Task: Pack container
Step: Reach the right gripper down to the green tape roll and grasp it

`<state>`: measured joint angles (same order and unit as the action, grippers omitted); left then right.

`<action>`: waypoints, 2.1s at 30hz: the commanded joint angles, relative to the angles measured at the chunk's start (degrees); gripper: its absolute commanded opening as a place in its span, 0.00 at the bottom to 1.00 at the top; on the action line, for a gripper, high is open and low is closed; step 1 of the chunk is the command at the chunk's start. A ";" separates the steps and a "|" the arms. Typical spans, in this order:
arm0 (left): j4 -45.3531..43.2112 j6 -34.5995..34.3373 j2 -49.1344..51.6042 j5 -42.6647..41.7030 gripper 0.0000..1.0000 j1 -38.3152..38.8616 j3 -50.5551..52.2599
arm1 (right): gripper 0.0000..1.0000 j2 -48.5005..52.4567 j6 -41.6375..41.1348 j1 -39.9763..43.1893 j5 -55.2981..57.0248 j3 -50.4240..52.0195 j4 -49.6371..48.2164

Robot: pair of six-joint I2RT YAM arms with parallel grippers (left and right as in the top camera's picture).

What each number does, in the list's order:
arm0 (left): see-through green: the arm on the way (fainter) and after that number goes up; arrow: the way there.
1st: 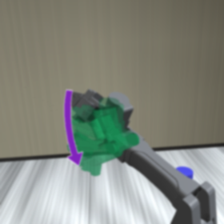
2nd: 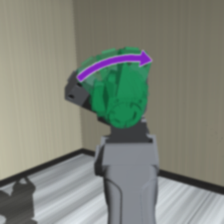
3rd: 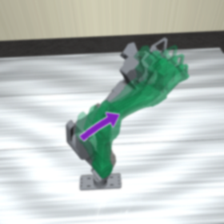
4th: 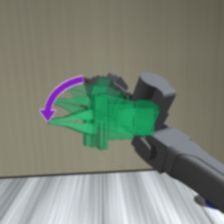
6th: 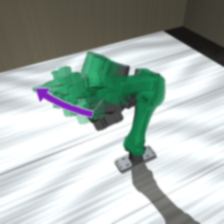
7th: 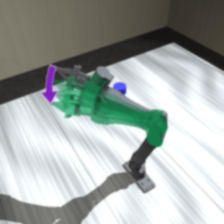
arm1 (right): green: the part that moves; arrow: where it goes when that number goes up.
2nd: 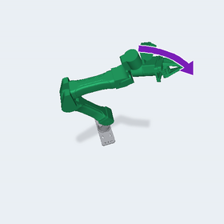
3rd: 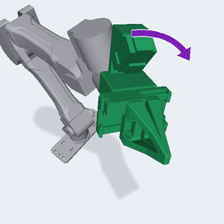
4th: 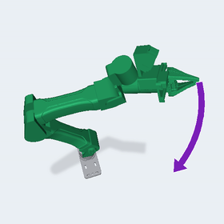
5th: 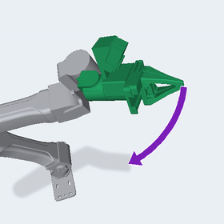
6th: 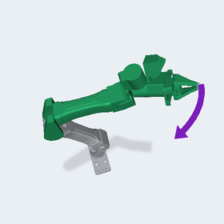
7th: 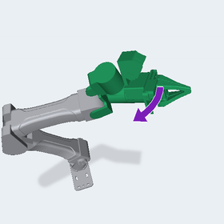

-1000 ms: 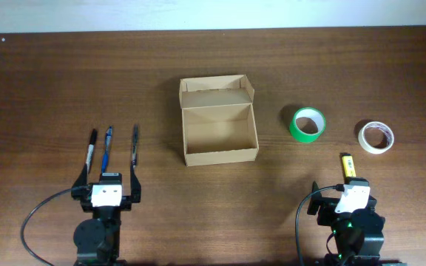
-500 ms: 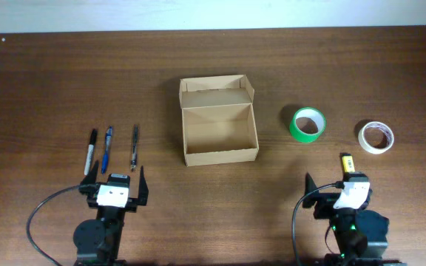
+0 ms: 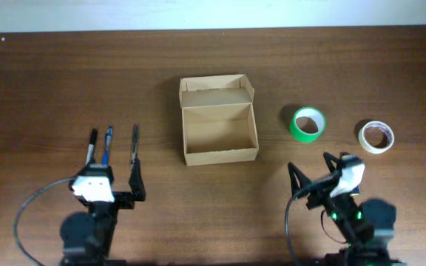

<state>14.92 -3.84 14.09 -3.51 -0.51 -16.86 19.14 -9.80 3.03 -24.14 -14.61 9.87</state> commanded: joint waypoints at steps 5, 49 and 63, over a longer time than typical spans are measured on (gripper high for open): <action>6.23 2.03 26.32 5.03 0.99 -0.15 -22.91 | 0.99 37.51 13.79 0.37 -0.55 -43.04 26.40; 22.86 3.43 90.58 -2.71 0.99 -5.77 -52.02 | 0.59 107.43 3.50 4.98 22.91 -81.90 55.17; 22.86 3.45 90.58 -2.71 0.99 -5.77 -52.02 | 0.04 104.87 3.37 4.85 11.43 -84.52 57.51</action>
<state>37.76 -1.28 104.38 -5.65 -6.13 -68.23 126.02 -6.26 7.75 -7.84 -94.65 64.75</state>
